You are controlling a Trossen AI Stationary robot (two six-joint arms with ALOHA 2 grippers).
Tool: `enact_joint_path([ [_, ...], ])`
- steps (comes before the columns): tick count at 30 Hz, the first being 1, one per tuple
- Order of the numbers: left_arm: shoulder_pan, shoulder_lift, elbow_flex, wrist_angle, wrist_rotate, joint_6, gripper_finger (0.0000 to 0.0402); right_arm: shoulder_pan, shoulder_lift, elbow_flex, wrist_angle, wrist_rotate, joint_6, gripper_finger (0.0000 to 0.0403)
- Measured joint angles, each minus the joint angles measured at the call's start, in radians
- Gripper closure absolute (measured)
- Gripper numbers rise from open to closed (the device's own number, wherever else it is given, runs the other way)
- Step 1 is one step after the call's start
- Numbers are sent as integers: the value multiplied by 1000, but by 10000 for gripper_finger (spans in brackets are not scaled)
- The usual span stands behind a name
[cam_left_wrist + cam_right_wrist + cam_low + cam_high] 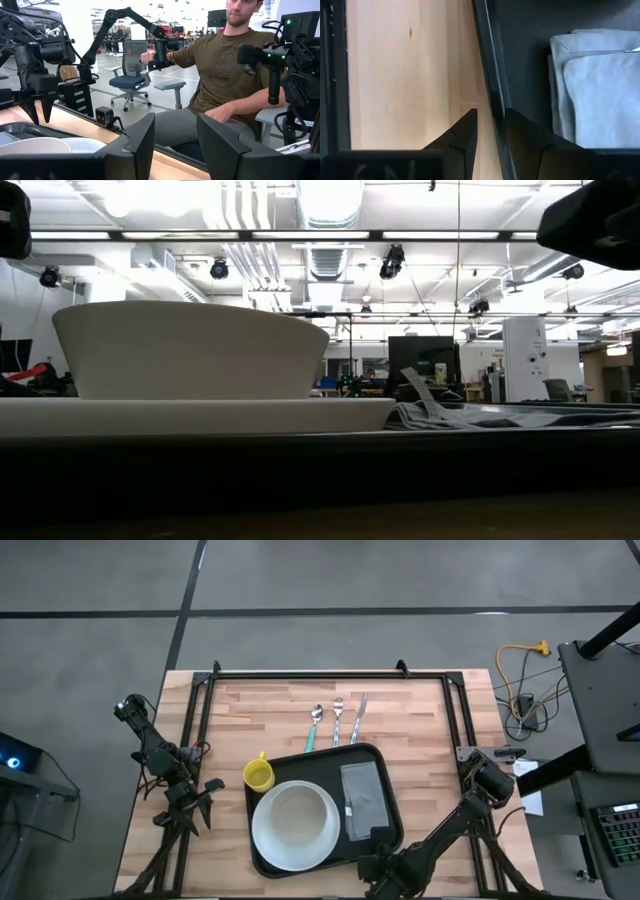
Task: Set up tray
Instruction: Adjust the black serving tray
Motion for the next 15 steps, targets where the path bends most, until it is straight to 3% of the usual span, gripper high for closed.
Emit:
enact_joint_path([
  [8, 0, 0, 0, 0, 0, 0, 269, 0, -1, -2, -3, 12, 17, 253],
  [15, 0, 0, 0, 0, 0, 0, 269, -2, 40, -2, -13, 2, 43, 261],
])
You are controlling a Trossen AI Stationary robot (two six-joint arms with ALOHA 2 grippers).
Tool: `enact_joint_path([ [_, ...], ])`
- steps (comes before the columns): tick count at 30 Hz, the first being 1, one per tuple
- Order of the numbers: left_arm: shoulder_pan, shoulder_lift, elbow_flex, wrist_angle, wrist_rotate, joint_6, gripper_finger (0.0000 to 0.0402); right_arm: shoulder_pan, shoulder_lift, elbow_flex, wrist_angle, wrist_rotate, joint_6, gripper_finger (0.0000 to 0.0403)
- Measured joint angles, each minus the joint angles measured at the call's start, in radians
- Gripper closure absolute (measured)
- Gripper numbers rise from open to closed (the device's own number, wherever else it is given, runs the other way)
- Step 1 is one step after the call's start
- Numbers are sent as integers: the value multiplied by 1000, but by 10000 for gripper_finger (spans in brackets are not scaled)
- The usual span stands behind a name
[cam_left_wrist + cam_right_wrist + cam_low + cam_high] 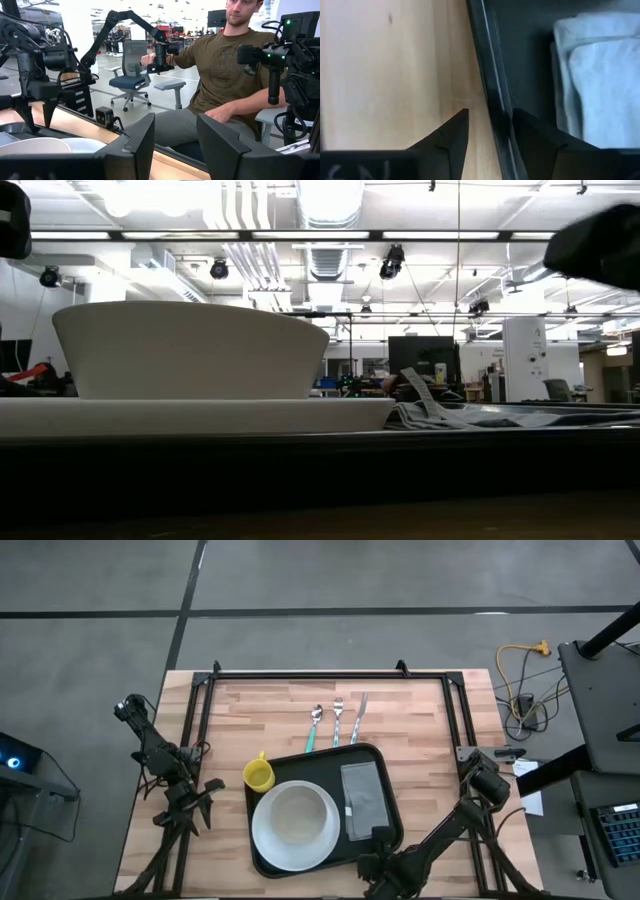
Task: Set up tray
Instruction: Adjust the black serving tray
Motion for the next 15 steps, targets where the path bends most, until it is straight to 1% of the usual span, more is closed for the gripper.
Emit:
enact_joint_path([
  [3, 0, 0, 0, 0, 0, 0, 269, -3, 4, -1, -9, 9, 65, 280],
  [6, 0, 0, 0, 0, 0, 0, 269, -5, 3, 1, -15, 9, 129, 310],
  [10, 0, 0, 0, 0, 0, 0, 269, -6, 1, 5, -18, -6, 165, 347],
  [12, 0, 0, 0, 0, 0, 0, 269, -7, -1, 7, -18, -26, 203, 356],
  [15, 0, 0, 0, 0, 0, 0, 269, -12, -1, 10, -22, -40, 266, 354],
])
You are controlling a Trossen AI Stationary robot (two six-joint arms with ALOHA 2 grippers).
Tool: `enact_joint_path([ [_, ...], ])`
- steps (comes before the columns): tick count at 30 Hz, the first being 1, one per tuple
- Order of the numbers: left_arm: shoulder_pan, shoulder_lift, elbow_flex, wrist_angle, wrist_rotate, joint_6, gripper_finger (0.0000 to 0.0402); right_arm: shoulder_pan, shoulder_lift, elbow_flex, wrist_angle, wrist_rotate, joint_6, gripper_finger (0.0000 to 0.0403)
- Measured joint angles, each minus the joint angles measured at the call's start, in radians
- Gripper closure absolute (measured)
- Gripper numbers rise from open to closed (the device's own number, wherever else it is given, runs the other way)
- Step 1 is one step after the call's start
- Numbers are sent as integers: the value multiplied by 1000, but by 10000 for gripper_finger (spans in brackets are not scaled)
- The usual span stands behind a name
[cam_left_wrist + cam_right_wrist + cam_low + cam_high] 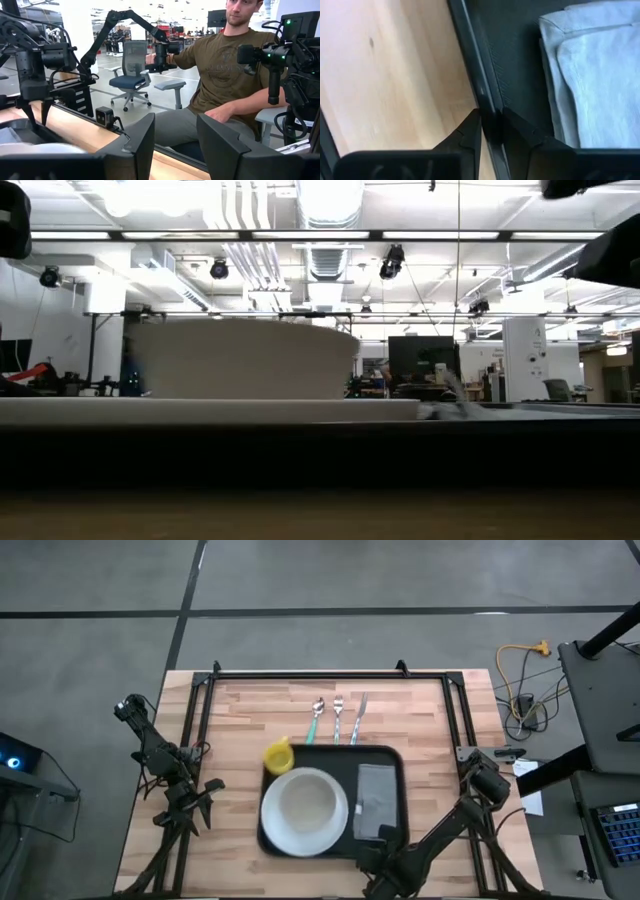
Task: Set up tray
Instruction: Adjust the black serving tray
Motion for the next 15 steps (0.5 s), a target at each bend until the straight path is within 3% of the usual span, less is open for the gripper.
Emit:
enact_joint_path([
  [15, 0, 0, 0, 0, 0, 0, 269, -5, 0, 1, 7, -8, -153, 359],
])
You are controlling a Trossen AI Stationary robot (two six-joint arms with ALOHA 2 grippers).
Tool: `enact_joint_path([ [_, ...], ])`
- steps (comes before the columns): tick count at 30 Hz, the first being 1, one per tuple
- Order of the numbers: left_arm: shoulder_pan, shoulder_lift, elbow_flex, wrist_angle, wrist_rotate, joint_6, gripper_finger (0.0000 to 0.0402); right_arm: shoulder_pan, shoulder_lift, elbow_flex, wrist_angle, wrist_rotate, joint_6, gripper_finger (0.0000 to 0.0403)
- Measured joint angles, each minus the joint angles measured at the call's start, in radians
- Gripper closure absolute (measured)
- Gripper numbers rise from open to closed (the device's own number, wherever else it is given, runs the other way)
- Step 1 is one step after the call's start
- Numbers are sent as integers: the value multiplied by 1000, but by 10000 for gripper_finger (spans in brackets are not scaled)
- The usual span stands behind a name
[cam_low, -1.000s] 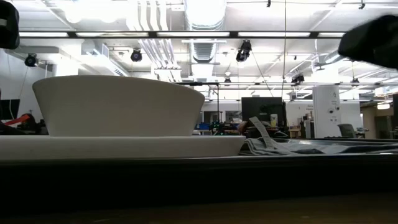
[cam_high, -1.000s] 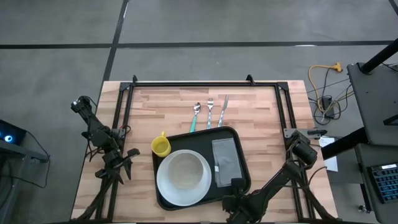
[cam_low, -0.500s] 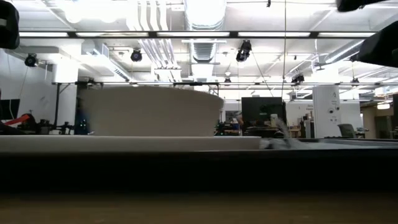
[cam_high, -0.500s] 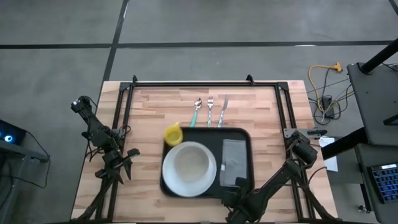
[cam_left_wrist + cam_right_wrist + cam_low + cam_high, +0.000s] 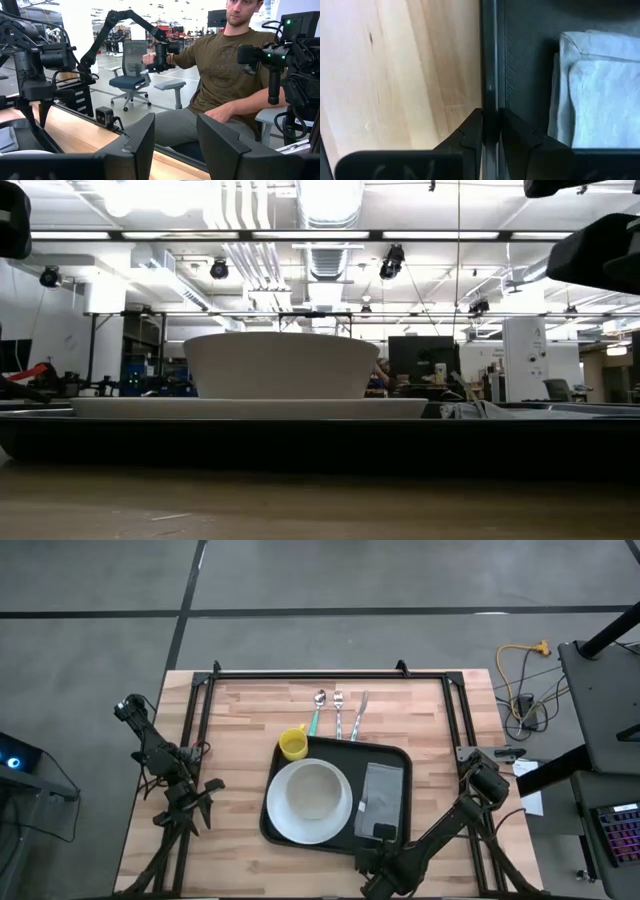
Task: Set up tray
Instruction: Adjust the black serving tray
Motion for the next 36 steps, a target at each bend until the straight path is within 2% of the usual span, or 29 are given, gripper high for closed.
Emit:
enact_joint_path([
  [13, 0, 0, 0, 0, 0, 0, 269, 2, -1, 0, -10, -12, -180, 368],
  [31, 0, 0, 0, 0, 0, 0, 269, 10, -2, 1, -23, -24, -177, 370],
  [36, 0, 0, 0, 0, 0, 0, 269, 10, -2, 1, -18, -50, -123, 318],
])
